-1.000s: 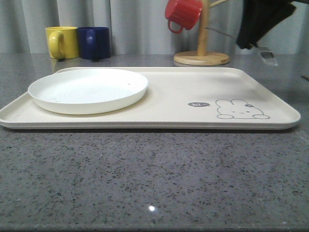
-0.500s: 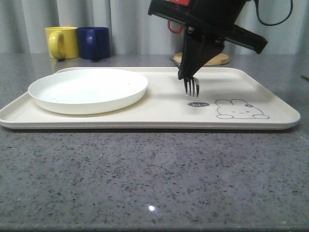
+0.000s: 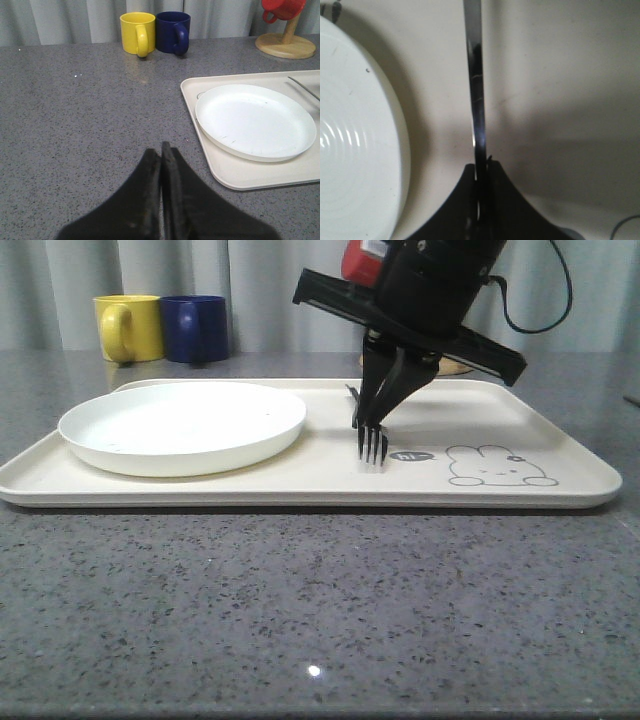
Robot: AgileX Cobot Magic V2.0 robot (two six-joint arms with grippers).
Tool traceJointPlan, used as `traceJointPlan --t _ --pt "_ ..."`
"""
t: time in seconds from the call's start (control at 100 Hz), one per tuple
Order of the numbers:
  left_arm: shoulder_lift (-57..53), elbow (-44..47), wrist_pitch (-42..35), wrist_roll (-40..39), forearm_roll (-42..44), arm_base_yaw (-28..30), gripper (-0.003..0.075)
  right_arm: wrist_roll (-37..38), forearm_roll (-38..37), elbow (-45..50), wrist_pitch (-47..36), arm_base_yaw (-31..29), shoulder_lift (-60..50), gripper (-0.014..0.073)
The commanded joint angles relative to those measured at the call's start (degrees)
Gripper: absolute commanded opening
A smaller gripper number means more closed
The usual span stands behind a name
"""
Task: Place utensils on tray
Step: 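Carry the fork onto the tray beside the plate and release it, then grasp the steel chopsticks with the right gripper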
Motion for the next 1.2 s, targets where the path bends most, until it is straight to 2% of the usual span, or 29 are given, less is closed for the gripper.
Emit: traceJointPlan --t 0.0,0.09,0.24,0.33,0.5,0.59,0.88,0.97,1.19 --pt "0.6 -1.4 -4.4 -0.4 -0.4 -0.6 -0.0019 0.0 0.9 -2.0 -1.9 0.0 -2.3 -0.0015" --pt "0.6 -1.4 -4.4 -0.4 -0.4 -0.6 -0.0019 0.0 1.2 -2.0 -2.3 0.0 -2.3 0.0065" --pt "0.6 -1.4 -4.4 -0.4 -0.4 -0.6 -0.0019 0.0 1.2 -2.0 -2.6 0.0 -2.3 0.0346" --pt "0.6 -1.4 -4.4 -0.4 -0.4 -0.6 -0.0019 0.0 1.2 -2.0 -2.7 0.0 -2.3 0.043" --pt "0.6 -1.4 -4.4 -0.4 -0.4 -0.6 -0.0019 0.0 1.1 -2.0 -3.0 0.0 -3.4 0.0423" --pt "0.6 -1.4 -4.4 -0.4 -0.4 -0.6 -0.0019 -0.1 -1.6 -2.0 -3.1 0.0 -5.2 0.0423" --pt "0.6 -1.4 -4.4 -0.4 -0.4 -0.6 -0.0019 -0.2 -26.2 -2.0 5.4 -0.8 -12.8 0.0423" --pt "0.6 -1.4 -4.4 -0.4 -0.4 -0.6 -0.0019 -0.5 -31.1 -2.0 8.8 -2.4 -14.1 0.0423" --pt "0.6 -1.4 -4.4 -0.4 -0.4 -0.6 -0.0019 -6.1 -30.4 -0.8 14.7 -10.5 -14.5 0.0423"
